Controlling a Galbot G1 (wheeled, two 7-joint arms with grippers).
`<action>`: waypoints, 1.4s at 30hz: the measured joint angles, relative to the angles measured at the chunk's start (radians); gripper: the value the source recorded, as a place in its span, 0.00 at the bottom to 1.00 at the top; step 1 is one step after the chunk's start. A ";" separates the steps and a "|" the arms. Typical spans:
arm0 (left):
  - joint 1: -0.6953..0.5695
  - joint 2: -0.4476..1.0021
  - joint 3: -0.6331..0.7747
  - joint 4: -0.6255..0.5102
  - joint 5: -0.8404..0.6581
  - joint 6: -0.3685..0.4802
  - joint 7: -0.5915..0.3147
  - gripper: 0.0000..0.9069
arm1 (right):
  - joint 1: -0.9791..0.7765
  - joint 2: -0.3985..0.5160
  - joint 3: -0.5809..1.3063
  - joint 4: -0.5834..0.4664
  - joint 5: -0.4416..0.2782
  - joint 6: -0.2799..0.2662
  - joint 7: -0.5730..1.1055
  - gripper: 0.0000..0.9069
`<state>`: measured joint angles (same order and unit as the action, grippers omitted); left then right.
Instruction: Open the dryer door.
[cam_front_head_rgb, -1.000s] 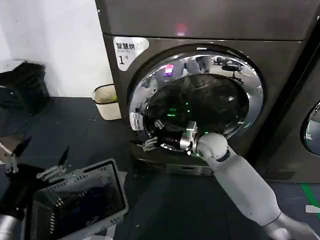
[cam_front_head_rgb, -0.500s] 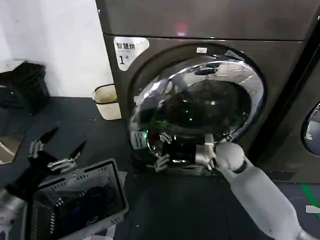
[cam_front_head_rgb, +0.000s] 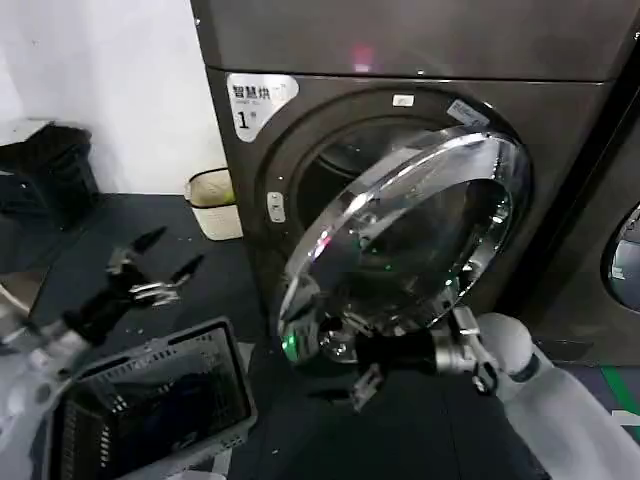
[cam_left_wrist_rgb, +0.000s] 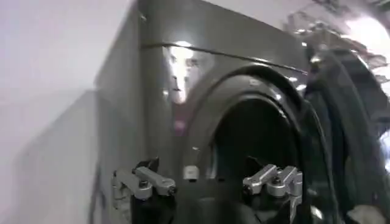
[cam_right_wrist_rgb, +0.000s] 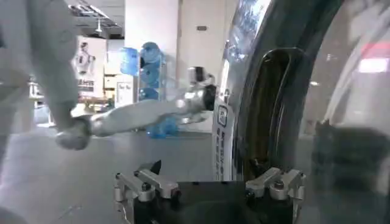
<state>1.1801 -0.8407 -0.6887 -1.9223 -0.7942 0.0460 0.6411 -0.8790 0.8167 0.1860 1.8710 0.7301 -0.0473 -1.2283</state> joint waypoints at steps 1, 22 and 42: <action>-0.019 0.015 0.035 0.012 0.003 -0.007 0.001 1.00 | -0.007 -0.005 0.008 0.003 0.004 0.000 -0.019 1.00; -0.476 -0.008 0.680 0.226 -0.006 -0.039 0.061 1.00 | -0.321 0.029 0.584 -0.032 0.020 0.061 -0.042 1.00; -0.624 -0.081 0.924 0.211 -0.014 -0.066 0.124 1.00 | -0.596 0.229 1.438 -0.007 -0.029 0.148 0.464 1.00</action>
<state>0.5566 -0.9215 0.2351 -1.7115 -0.8079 -0.0197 0.7651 -1.4747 1.0462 1.6239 1.8643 0.7010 0.1008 -0.7644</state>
